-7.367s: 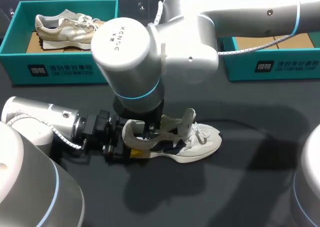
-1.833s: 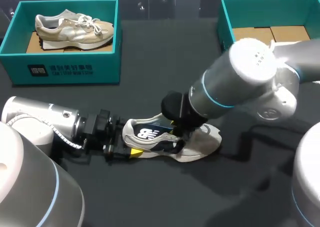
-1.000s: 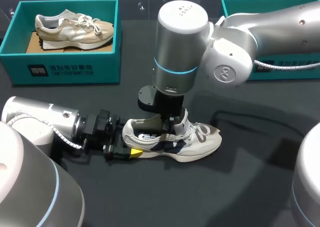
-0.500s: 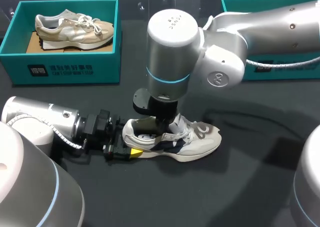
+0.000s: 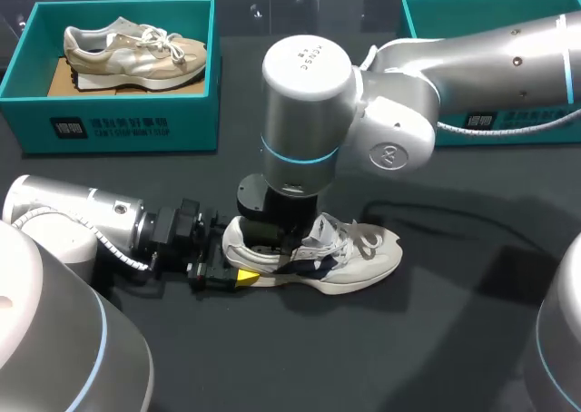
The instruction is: Take the shoe out of the shoebox, open the shoe tongue, remove and reinsert the insole, then place the shoe into the shoebox
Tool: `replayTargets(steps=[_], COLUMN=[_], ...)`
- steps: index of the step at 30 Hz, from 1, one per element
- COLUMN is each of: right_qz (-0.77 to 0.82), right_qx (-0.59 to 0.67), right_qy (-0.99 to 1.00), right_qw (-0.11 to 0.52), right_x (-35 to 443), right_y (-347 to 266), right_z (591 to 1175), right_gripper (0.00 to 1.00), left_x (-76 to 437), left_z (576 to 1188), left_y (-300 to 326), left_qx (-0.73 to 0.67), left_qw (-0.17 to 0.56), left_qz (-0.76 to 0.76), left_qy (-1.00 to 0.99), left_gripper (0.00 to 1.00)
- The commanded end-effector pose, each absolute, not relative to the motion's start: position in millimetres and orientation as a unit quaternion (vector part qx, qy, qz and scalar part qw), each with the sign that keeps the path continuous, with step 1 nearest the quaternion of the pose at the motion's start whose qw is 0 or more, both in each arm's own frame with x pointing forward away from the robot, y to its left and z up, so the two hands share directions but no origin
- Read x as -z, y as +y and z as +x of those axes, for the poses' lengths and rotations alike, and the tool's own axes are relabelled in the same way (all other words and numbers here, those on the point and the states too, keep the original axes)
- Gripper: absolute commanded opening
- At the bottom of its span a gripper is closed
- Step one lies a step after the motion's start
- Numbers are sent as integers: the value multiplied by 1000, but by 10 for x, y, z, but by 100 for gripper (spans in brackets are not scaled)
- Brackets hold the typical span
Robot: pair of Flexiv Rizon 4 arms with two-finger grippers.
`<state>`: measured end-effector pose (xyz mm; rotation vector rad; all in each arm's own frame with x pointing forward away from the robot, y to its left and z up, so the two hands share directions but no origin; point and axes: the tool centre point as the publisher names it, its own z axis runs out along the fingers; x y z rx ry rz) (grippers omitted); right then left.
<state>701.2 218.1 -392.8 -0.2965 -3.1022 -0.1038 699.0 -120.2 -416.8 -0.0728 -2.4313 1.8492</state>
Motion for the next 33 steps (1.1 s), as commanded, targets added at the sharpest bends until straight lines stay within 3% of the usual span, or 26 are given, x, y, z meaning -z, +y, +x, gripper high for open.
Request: replayTargets(steps=[1,3,13,25,33], right_qz=[-92,-93,-106,-83,-75], right_qx=[41,44,76,174,208], right_qy=[-994,-993,-991,-978,-970], right_qw=[44,49,21,-79,-103], right_x=[4069,4079,3916,3577,3519], right_y=[2176,2169,2038,1906,1844], right_z=[7052,7038,6903,6910,6929], right_gripper=[21,0,0,0,0], left_x=[4188,4188,4188,4188,4188], left_z=[6989,6989,6989,6989,6989], left_y=[-1195,-1195,-1195,-1195,-1195], left_qx=[-604,-604,-604,-604,-604], left_qw=[42,42,42,42,42], left_qz=[-24,-24,-24,-24,-24], left_qy=[-795,-795,-795,-795,-795], left_gripper=[0,0,0,0,0])
